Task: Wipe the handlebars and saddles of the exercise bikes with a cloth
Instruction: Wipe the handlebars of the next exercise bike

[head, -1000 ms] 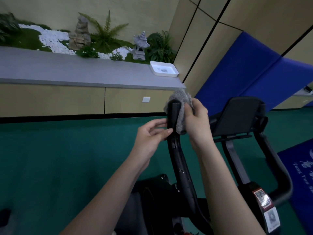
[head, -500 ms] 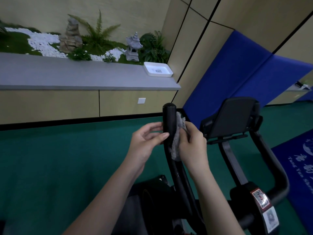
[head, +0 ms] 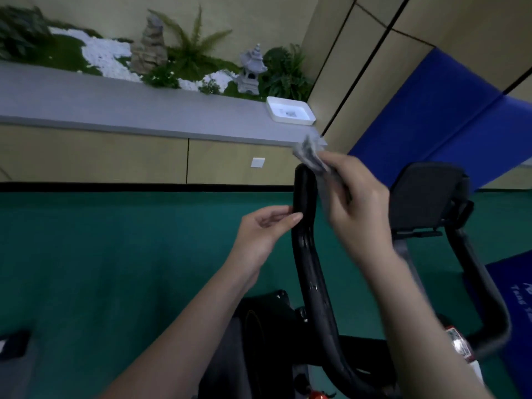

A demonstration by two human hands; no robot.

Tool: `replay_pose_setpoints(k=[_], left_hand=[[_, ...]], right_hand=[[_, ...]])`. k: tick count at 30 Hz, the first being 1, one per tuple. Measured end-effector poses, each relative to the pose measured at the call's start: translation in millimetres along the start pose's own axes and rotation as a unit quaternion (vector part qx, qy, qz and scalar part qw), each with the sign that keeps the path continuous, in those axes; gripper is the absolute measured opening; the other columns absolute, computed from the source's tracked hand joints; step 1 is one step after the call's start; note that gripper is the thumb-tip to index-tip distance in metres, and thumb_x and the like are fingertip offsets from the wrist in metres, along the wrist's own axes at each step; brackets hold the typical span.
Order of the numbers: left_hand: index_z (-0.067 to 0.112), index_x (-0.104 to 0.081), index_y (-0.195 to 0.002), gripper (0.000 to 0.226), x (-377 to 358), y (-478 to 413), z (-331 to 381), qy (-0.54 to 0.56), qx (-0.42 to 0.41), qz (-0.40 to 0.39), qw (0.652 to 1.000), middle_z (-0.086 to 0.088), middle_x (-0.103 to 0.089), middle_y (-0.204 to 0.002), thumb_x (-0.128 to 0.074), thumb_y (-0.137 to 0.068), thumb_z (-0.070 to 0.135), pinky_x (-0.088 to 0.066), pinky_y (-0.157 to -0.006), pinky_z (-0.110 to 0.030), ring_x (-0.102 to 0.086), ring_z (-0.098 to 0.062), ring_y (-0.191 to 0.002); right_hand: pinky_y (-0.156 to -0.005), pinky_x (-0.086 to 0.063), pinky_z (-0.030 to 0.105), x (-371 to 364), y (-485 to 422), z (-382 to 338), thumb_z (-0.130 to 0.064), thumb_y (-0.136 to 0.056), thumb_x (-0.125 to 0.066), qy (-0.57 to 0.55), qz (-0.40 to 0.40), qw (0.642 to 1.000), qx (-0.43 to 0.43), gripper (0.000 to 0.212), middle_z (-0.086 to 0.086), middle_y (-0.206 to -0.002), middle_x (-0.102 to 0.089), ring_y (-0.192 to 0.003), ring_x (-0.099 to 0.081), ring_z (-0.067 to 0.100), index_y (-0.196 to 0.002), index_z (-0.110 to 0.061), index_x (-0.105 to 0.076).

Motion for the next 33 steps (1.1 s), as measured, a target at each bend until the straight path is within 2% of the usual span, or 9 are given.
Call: replay_pose_setpoints(k=[3, 6, 11, 14, 17, 23, 26, 29, 33], left_hand=[[0.02, -0.07, -0.091, 0.011, -1, 6, -4, 0.013, 0.003, 0.022, 1.0, 0.015, -0.072, -0.076, -0.073, -0.081, 0.015, -0.045, -0.064, -0.004, -0.063, 0.01, -0.071], [0.021, -0.069, -0.091, 0.008, -6, 12, -10, 0.04, 0.007, 0.026, 0.999, 0.02, -0.071, -0.073, -0.07, -0.084, 0.017, -0.043, -0.063, -0.003, -0.063, 0.012, -0.071], [0.018, -0.072, -0.092, 0.009, -10, 25, -27, 0.093, 0.021, 0.031, 0.995, 0.015, -0.072, -0.079, -0.07, -0.084, 0.017, -0.043, -0.066, -0.004, -0.064, 0.008, -0.076], [0.011, -0.071, -0.107, 0.029, -12, 29, -40, 0.134, 0.051, 0.04, 0.989, 0.002, -0.073, -0.097, -0.074, -0.08, 0.022, -0.045, -0.086, -0.021, -0.066, -0.009, -0.098], [0.012, -0.072, -0.105, 0.03, -15, 31, -45, 0.169, 0.07, 0.044, 0.982, -0.001, -0.072, -0.101, -0.075, -0.078, 0.023, -0.04, -0.098, -0.035, -0.062, -0.021, -0.109], [0.02, -0.072, -0.082, 0.008, -17, 28, -46, 0.178, 0.085, 0.038, 0.98, 0.002, -0.072, -0.095, -0.077, -0.076, 0.021, -0.041, -0.091, -0.031, -0.063, -0.017, -0.101], [0.016, -0.072, -0.093, 0.017, -16, 27, -47, 0.178, 0.079, 0.037, 0.98, -0.001, -0.071, -0.097, -0.076, -0.077, 0.02, -0.04, -0.092, -0.031, -0.062, -0.018, -0.101], [0.013, -0.071, -0.102, 0.027, -16, 27, -47, 0.179, 0.078, 0.024, 0.98, -0.003, -0.07, -0.101, -0.076, -0.076, 0.021, -0.039, -0.098, -0.035, -0.062, -0.022, -0.107], [0.019, -0.072, -0.084, 0.008, -17, 27, -46, 0.182, 0.083, 0.026, 0.979, -0.001, -0.071, -0.095, -0.075, -0.077, 0.018, -0.039, -0.1, -0.037, -0.063, -0.02, -0.101]], right_hand=[[-0.106, -0.039, 0.042, -24, -24, -10, 0.007, -0.09, -0.054, 0.04, -0.17, 0.979, 0.107, 0.029, 0.01, -0.115, -0.065, -0.113, -0.06, 0.029, -0.116, -0.001, -0.062], [-0.114, -0.027, 0.041, -45, -29, -14, 0.006, -0.09, -0.052, 0.109, -0.304, 0.928, 0.183, 0.027, 0.012, -0.109, -0.067, -0.108, -0.06, 0.029, -0.113, -0.002, -0.064], [-0.083, -0.046, 0.039, -71, -7, -36, -0.004, -0.09, -0.053, 0.141, -0.479, 0.817, 0.288, 0.02, 0.011, -0.1, -0.066, -0.096, -0.06, 0.027, -0.106, -0.005, -0.065], [-0.078, -0.046, 0.042, -75, -25, -38, -0.012, -0.094, -0.054, 0.157, -0.479, 0.815, 0.285, 0.016, 0.014, -0.097, -0.066, -0.091, -0.06, 0.031, -0.105, -0.005, -0.063], [-0.076, -0.046, 0.039, -87, -26, -36, -0.012, -0.093, -0.052, 0.194, -0.491, 0.798, 0.29, 0.019, 0.015, -0.097, -0.067, -0.092, -0.06, 0.032, -0.109, -0.008, -0.063], [-0.064, -0.029, 0.019, -101, -15, -36, -0.011, -0.091, -0.055, 0.202, -0.563, 0.747, 0.289, 0.021, 0.007, -0.095, -0.069, -0.078, -0.052, 0.018, -0.109, -0.015, -0.066], [-0.064, -0.033, 0.023, -103, -23, -37, -0.009, -0.09, -0.056, 0.215, -0.57, 0.738, 0.292, 0.021, 0.01, -0.092, -0.069, -0.077, -0.052, 0.02, -0.107, -0.014, -0.067], [-0.07, -0.044, 0.035, -99, -42, -37, -0.009, -0.089, -0.055, 0.244, -0.524, 0.76, 0.297, 0.023, 0.017, -0.093, -0.068, -0.083, -0.057, 0.03, -0.11, -0.011, -0.066], [-0.07, -0.041, 0.029, -102, -14, -41, -0.007, -0.089, -0.054, 0.232, -0.573, 0.725, 0.303, 0.024, 0.011, -0.094, -0.069, -0.081, -0.056, 0.024, -0.107, -0.014, -0.067]])
Point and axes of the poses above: each hand's wrist, its own y-axis away from the middle knuckle, its own x-axis out of the back of the hand, z = x × y, the point moved 8 cm from there along -y, towards the middle knuckle
